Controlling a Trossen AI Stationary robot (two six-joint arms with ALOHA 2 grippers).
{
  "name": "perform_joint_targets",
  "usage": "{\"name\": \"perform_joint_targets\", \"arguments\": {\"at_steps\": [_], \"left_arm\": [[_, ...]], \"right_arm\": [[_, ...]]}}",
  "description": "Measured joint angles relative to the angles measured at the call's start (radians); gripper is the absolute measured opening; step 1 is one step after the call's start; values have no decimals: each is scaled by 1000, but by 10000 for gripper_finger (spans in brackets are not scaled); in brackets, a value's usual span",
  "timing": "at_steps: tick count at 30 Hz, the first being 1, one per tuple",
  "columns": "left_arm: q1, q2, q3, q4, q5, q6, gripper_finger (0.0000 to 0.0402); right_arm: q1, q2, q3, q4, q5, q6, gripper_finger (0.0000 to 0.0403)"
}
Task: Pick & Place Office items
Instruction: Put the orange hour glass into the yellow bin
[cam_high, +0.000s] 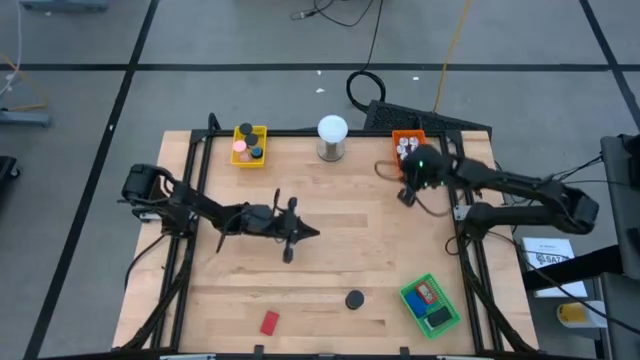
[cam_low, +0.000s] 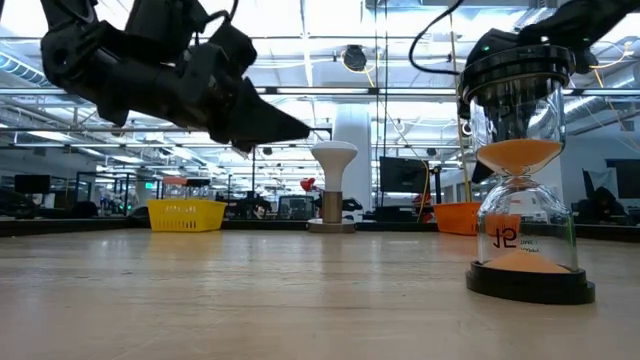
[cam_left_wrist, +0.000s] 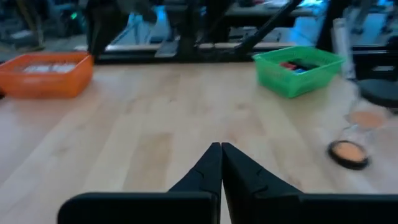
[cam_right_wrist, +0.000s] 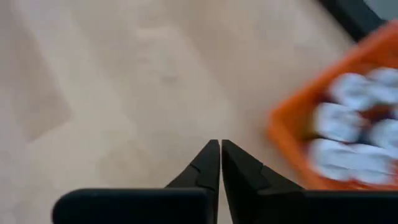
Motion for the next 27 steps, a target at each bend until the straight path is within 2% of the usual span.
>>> {"name": "perform_joint_targets", "arguments": {"at_steps": [5,9,16,19,23,27], "left_arm": [[-51,74,24,61,7,-15,7],[-96,172,94,61,16,-55,35],[-189,366,304,62,107,-61,124],[-223,429,380,57,121,-60,173],[-253,465,431,53,122,-41,232],[-263,468,462,42,104,-55,268]], "right_arm": [[170,-58,-135,213,1,75,20],[263,-71,-200,349,3,111,10],[368,-70,-232,429,105,125,2],[391,-70,-232,442,107,125,1],[411,-70,-232,464,106,123,1],[417,-70,-232,477,106,109,1]]}}
